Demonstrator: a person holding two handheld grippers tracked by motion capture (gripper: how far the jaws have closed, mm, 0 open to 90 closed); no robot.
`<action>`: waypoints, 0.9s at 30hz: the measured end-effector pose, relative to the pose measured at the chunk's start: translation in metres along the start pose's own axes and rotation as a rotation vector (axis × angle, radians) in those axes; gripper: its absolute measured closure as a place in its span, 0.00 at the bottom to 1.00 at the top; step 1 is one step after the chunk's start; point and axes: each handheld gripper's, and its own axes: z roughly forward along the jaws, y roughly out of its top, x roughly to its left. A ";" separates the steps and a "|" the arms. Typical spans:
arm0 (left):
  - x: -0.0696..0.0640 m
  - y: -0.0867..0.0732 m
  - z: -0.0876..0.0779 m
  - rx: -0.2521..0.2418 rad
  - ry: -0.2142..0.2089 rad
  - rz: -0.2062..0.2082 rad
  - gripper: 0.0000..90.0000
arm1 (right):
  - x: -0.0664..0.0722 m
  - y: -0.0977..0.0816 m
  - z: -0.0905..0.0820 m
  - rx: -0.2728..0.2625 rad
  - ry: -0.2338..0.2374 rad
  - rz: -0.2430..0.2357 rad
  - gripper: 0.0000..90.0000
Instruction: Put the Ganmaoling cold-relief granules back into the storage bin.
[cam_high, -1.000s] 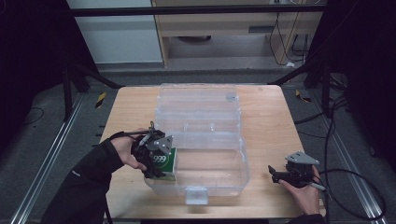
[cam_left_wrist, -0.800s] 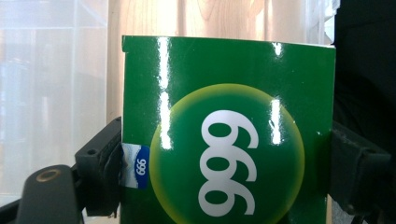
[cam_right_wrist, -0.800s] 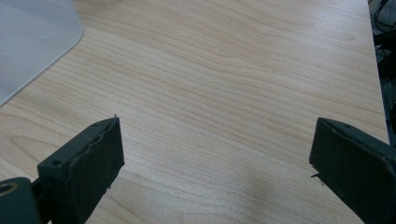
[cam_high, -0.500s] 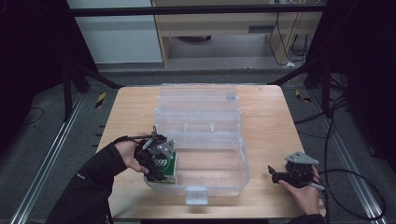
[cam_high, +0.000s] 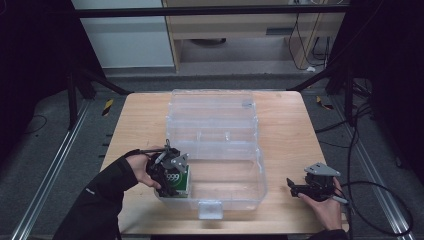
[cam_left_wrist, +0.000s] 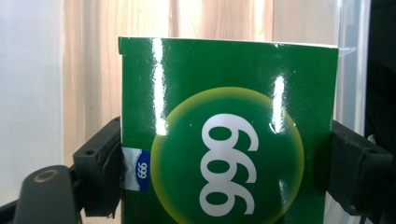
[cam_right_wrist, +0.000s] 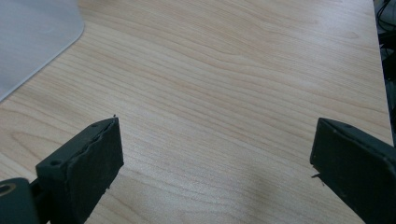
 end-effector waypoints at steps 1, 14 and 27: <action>0.000 0.000 0.001 0.003 0.000 -0.005 0.15 | 0.000 0.000 0.000 0.000 -0.002 -0.002 0.03; -0.001 -0.005 -0.009 -0.025 0.049 -0.021 0.16 | 0.000 0.000 0.000 0.002 -0.004 -0.003 0.03; -0.009 -0.033 -0.046 -0.146 0.132 -0.120 0.20 | -0.002 -0.001 -0.002 0.003 -0.009 0.011 0.03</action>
